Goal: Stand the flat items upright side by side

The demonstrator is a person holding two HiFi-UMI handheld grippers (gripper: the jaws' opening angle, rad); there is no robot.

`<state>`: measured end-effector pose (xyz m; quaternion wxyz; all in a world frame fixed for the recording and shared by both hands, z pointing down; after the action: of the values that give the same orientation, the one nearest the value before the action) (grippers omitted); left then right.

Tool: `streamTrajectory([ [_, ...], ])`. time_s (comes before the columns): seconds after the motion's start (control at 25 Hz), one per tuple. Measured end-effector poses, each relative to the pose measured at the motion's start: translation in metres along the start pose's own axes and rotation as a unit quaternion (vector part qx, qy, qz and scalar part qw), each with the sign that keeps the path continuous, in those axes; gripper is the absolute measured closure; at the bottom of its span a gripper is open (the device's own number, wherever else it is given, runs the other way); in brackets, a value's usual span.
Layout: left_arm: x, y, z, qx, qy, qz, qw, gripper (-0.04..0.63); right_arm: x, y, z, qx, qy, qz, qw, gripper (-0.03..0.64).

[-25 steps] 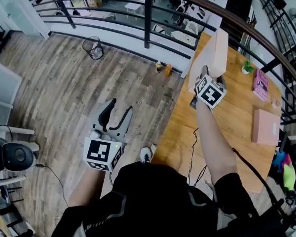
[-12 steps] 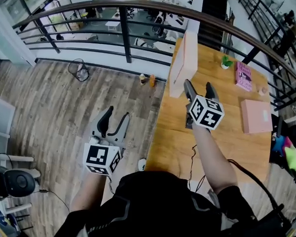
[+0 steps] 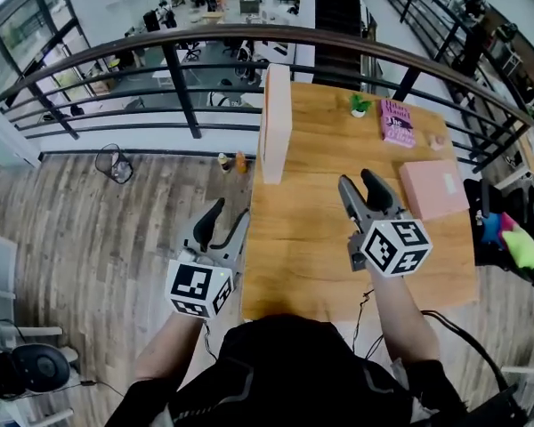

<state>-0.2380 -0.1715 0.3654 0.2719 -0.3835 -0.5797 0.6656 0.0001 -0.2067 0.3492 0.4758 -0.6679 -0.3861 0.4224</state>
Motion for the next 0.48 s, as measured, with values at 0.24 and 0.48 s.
streamTrajectory([
  [0.24,-0.025,0.018,-0.047,0.008,-0.031,-0.007,0.9995,0.39,0.058,0.027,-0.027,0.021,0.008,-0.029,0.999,0.469],
  [0.48,-0.047,0.036,-0.08,-0.008,-0.045,-0.015,0.9988,0.43,0.092,0.032,-0.054,0.031,0.001,-0.034,0.999,0.51],
])
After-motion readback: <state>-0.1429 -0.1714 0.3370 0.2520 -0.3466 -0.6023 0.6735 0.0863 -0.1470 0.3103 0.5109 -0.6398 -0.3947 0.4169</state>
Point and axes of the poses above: the fingertips, and each gripper's own axes: x backward along the fingers, z to its left, y out of its top, the point moved 1 cm from there along x, backward along the fingers, and after that the axes turned 2 degrees about z, right-handed, at the moved point
